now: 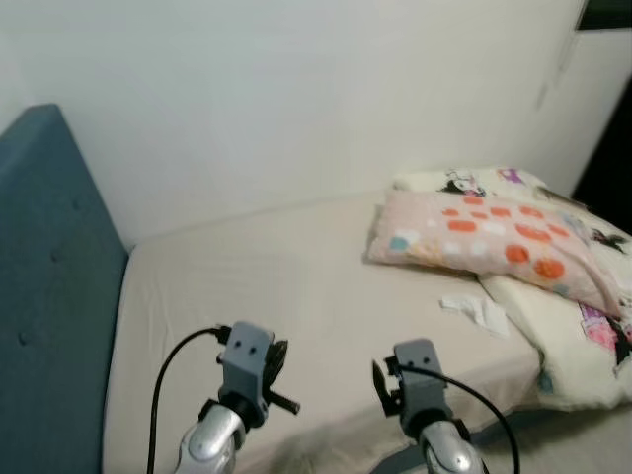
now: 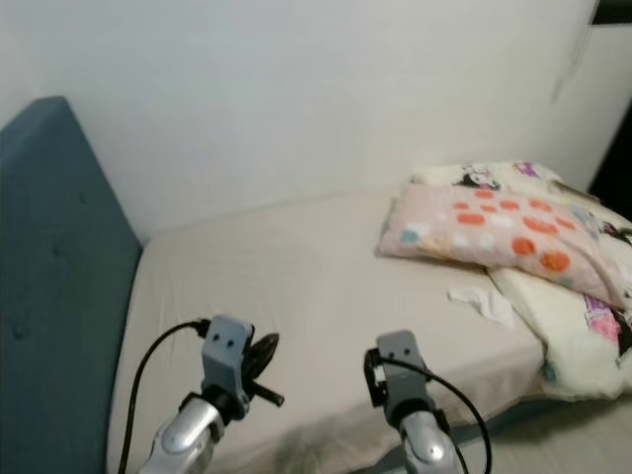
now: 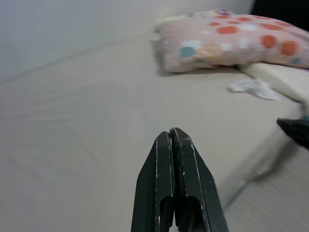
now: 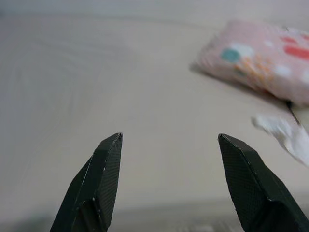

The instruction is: Clean up the room

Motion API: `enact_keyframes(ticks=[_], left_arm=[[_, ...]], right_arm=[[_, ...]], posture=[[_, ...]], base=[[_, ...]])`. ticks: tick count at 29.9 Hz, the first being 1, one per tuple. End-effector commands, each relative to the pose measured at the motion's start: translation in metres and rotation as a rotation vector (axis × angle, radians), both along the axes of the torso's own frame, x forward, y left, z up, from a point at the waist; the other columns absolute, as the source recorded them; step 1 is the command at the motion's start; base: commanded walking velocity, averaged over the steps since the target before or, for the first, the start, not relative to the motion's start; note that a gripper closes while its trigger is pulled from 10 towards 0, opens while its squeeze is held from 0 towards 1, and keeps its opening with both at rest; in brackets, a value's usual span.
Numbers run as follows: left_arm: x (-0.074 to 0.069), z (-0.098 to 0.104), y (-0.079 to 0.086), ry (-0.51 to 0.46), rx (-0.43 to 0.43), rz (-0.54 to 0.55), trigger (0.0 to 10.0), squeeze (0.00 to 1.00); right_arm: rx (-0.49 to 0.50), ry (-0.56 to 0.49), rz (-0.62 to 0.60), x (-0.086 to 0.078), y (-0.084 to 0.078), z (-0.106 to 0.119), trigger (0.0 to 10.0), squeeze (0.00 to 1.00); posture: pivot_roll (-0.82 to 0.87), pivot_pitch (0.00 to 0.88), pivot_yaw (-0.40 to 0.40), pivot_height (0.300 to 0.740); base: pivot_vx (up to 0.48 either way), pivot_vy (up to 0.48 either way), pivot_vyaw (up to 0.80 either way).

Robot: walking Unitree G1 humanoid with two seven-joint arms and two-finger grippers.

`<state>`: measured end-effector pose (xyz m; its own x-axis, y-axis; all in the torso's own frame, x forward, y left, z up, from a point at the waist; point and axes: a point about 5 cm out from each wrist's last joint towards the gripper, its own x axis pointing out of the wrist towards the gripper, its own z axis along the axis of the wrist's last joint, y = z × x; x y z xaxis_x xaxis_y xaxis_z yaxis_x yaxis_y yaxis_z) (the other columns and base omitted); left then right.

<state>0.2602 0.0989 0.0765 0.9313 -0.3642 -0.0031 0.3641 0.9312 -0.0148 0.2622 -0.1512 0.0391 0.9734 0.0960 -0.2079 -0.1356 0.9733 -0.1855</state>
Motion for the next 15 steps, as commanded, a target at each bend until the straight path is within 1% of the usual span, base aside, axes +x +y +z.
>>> enact_keyframes(ticks=[1, 4, 6, 10, 12, 15], left_arm=[[-0.0028, -0.0064, 0.0077, 0.025, 0.019, 0.018, 10.0, 0.00], [-0.0033, -0.0067, 0.0079, 0.026, 0.019, 0.020, 10.0, 0.00], [-0.0037, -0.0069, 0.0083, 0.026, 0.019, 0.022, 10.0, 0.00], [-0.0041, -0.0073, 0.0087, 0.026, 0.021, 0.023, 10.0, 0.00], [-0.0045, -0.0070, 0.0091, 0.021, 0.008, 0.030, 10.0, 0.00], [-0.0052, -0.0086, 0.0111, 0.022, 0.020, 0.034, 10.0, 0.00]], right_arm=[[0.010, 0.009, 0.034, -0.0022, 0.0103, -0.0027, 10.0, 0.00], [0.010, 0.010, 0.040, -0.0027, 0.0109, -0.0030, 10.0, 0.00], [0.040, 0.013, 0.045, -0.0033, 0.0117, -0.0033, 10.0, 0.00], [0.038, 0.013, 0.052, -0.0033, 0.0116, -0.0033, 10.0, 0.00], [0.035, 0.013, 0.054, -0.0033, 0.0113, -0.0032, 10.0, 0.00], [0.034, 0.018, 0.056, -0.0036, 0.0110, -0.0039, 10.0, 0.00]], posture=[[0.02, 0.025, -0.006, 0.740], [0.02, 0.025, -0.006, 0.740], [0.02, 0.020, -0.010, 0.740], [0.02, 0.021, -0.008, 0.740], [0.02, 0.022, -0.008, 0.740], [0.02, 0.024, -0.008, 0.740]], base=[[0.311, 0.000, 0.80], [0.311, 0.000, 0.80], [0.304, 0.000, 0.00], [0.286, 0.000, 0.00], [0.000, 0.000, 0.00], [0.000, 0.000, 0.00]])
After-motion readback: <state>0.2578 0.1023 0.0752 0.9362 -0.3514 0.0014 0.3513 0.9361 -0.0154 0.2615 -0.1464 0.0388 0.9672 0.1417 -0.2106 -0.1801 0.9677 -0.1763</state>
